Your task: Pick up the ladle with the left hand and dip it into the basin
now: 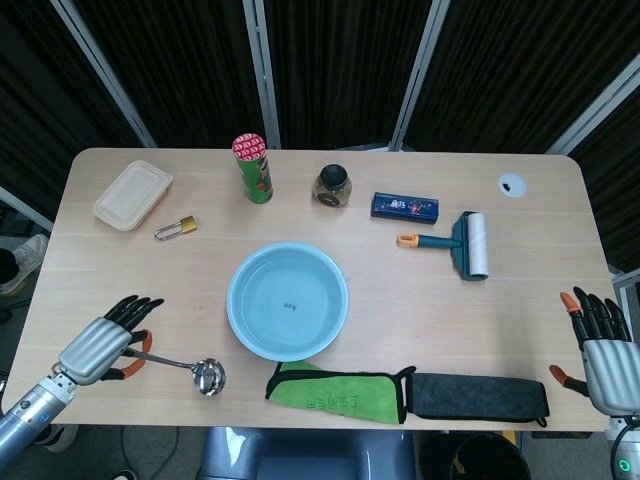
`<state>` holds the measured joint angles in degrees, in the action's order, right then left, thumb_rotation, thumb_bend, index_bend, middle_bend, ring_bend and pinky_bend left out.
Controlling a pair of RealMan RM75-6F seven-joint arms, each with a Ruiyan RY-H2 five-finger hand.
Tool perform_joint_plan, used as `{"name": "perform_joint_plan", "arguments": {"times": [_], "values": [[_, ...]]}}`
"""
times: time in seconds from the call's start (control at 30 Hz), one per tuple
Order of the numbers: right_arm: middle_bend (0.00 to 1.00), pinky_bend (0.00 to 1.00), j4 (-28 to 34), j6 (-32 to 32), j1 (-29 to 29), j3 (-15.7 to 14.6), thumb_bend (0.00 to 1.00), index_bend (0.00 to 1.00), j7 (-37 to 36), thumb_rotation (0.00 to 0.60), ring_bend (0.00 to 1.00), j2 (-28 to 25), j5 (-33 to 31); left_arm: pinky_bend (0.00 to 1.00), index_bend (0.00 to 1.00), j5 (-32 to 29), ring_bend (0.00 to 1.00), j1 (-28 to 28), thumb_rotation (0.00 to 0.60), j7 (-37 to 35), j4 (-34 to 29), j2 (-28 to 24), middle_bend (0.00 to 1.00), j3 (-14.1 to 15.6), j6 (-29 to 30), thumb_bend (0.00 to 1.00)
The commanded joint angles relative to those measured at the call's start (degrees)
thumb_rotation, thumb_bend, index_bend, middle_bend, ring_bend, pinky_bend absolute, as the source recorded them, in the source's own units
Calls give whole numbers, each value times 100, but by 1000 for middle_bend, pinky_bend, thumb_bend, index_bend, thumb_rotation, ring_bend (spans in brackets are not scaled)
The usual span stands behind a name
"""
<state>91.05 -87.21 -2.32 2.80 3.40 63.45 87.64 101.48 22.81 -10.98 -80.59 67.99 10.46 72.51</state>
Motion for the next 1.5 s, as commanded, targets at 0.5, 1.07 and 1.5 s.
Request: {"name": "perform_joint_plan", "arguments": {"times": [0.5, 1.07, 1.5], "values": [[0, 0, -38, 282, -123, 31, 0, 0, -17, 600, 0, 13, -133, 0, 711, -287, 0, 550, 600, -386, -355, 187, 0, -589, -353, 409], [0, 0, -74, 456, -211, 108, 0, 0, -89, 600, 0, 2, -336, 0, 710, -1064, 0, 785, 600, -150, 167, 678, 0, -1127, -700, 410], [0, 0, -101, 676, -303, 172, 0, 0, -109, 600, 0, 7, -560, 0, 712, -1574, 0, 1142, 600, -142, 1011, 1462, 0, -1473, -1232, 408]]}}
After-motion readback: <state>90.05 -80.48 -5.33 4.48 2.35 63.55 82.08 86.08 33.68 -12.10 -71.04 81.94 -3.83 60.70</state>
